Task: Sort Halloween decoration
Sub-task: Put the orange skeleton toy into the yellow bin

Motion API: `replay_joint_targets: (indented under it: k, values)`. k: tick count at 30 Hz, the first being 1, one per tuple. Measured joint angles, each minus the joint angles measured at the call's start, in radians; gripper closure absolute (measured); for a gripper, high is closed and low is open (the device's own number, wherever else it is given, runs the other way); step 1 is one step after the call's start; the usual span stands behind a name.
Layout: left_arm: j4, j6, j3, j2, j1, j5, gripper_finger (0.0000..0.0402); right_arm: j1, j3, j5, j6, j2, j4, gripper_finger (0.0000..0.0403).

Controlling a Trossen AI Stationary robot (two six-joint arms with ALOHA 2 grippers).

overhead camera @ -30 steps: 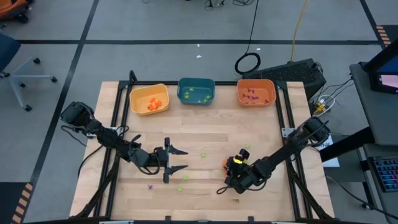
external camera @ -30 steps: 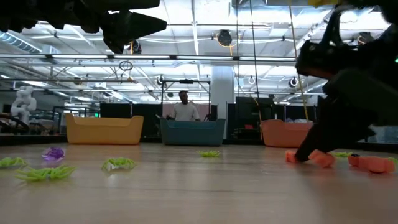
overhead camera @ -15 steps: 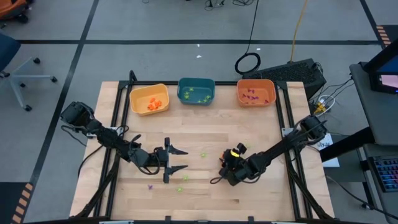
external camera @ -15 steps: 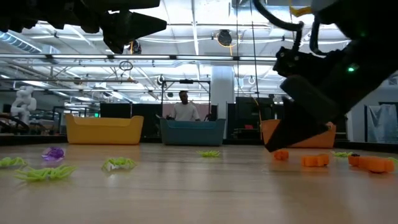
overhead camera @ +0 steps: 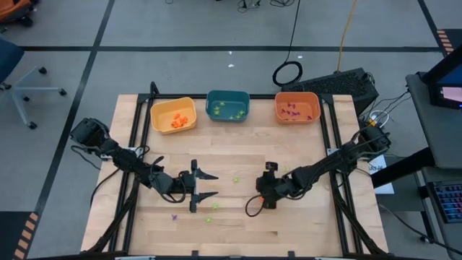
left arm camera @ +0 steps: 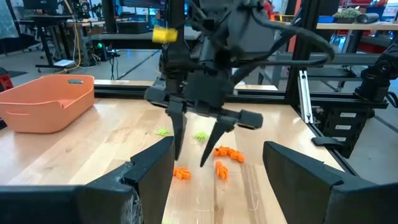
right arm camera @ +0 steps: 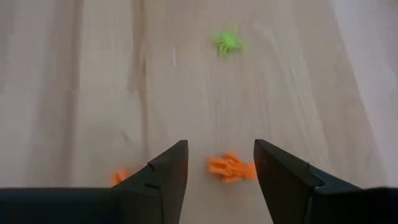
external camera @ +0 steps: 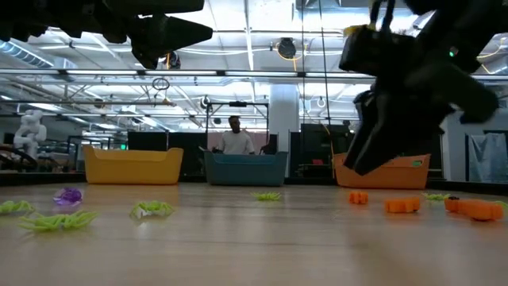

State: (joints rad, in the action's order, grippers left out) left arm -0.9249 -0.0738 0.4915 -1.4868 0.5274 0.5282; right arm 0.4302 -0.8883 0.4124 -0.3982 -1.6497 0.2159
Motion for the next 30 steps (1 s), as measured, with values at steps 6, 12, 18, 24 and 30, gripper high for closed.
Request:
replay_joint_targets:
  k: [6, 12, 18, 24, 30]
  values:
    - [0.0, 0.0, 0.0, 0.0, 0.0, 0.0, 0.0148, -0.072, 0.001, -0.089, 0.275, 0.0, 0.051, 0.0232]
    - [0.0, 0.0, 0.0, 0.0, -0.003, 0.0, 0.0148, -0.155, 0.001, -0.293, 0.442, -0.006, 0.05, 0.0232]
    - [0.0, 0.001, 0.0, 0.0, -0.002, 0.0, 0.0148, -0.176, 0.001, -0.34, 0.554, -0.007, 0.061, 0.0231]
    - [0.0, 0.001, 0.0, 0.0, -0.003, 0.0, 0.0148, -0.176, -0.001, -0.362, 0.624, -0.054, 0.037, 0.0231]
    - [0.0, 0.001, 0.0, 0.0, -0.003, 0.0, 0.0148, -0.177, -0.003, -0.363, 0.603, -0.079, 0.029, 0.0238]
